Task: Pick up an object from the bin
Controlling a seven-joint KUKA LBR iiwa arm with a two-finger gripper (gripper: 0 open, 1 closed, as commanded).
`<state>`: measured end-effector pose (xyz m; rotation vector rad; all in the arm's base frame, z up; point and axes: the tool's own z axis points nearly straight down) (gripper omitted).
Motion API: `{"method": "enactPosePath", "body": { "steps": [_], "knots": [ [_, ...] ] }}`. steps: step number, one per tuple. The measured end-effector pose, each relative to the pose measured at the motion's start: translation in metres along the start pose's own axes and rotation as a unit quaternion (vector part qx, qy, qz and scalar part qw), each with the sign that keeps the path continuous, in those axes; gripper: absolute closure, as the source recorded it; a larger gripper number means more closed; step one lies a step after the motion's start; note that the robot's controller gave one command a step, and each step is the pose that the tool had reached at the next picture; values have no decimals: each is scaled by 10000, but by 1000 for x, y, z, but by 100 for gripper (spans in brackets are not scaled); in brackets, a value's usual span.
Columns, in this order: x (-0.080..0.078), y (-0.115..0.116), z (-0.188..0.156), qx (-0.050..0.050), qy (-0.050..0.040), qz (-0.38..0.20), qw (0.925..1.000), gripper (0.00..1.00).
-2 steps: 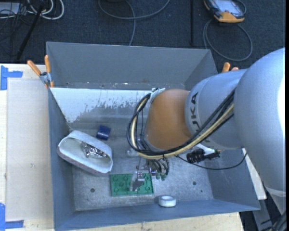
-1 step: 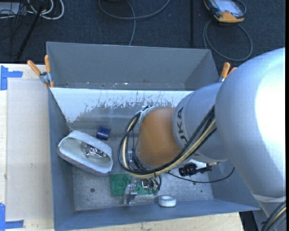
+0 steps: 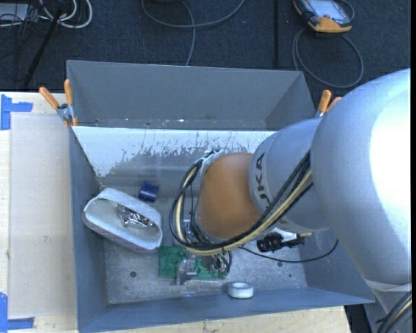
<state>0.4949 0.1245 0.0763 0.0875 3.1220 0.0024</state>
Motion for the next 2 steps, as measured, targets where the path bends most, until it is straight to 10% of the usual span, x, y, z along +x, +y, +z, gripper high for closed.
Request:
{"method": "enactPosePath", "body": {
  "steps": [2],
  "knots": [
    [-34, -5, -194, -2, 48, -193, 9998, 100]
  ]
}}
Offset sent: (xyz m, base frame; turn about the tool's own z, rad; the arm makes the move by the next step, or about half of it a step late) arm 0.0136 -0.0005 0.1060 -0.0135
